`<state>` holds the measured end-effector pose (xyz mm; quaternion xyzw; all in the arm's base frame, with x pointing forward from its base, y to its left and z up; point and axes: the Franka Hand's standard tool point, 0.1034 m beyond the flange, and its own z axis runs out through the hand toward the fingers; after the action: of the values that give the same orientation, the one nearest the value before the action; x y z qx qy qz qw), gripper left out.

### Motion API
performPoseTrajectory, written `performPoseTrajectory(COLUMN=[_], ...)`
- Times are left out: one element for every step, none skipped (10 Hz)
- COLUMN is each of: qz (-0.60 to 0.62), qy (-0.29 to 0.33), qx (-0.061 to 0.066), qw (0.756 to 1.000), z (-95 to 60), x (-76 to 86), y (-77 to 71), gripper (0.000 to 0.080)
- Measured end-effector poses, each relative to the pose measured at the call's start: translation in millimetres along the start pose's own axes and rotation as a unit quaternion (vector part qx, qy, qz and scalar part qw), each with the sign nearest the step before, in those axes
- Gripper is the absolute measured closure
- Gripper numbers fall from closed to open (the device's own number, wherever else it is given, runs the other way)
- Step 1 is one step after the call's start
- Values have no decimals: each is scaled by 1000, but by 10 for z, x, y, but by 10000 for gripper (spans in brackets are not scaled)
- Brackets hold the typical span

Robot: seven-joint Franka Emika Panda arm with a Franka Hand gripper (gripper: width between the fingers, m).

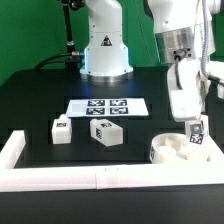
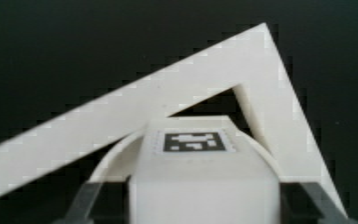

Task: Assemble stool

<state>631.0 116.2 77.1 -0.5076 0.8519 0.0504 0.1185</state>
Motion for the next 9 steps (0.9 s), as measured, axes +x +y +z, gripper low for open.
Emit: performPoseTrajectory(qz=[7,5,0,-1,-26,-91,-155,-238,-303], qy=[0,-3,-2,-2,-2,0,-9,-16,-26], qx=[0,0,0,-1,-2,-43,-47,-58,-67], qw=[1000,1000,1000,1000,1000,995,987,969,950], z=[0,4,10,12,14,8,-63,-129,-183], x=[-1,-5,-8,-8,-6,6,-13,-30,-58], y=[1,4,11,12,16,95,23,9,-12], gripper=[462,462,366,206,206,160,152,152,152])
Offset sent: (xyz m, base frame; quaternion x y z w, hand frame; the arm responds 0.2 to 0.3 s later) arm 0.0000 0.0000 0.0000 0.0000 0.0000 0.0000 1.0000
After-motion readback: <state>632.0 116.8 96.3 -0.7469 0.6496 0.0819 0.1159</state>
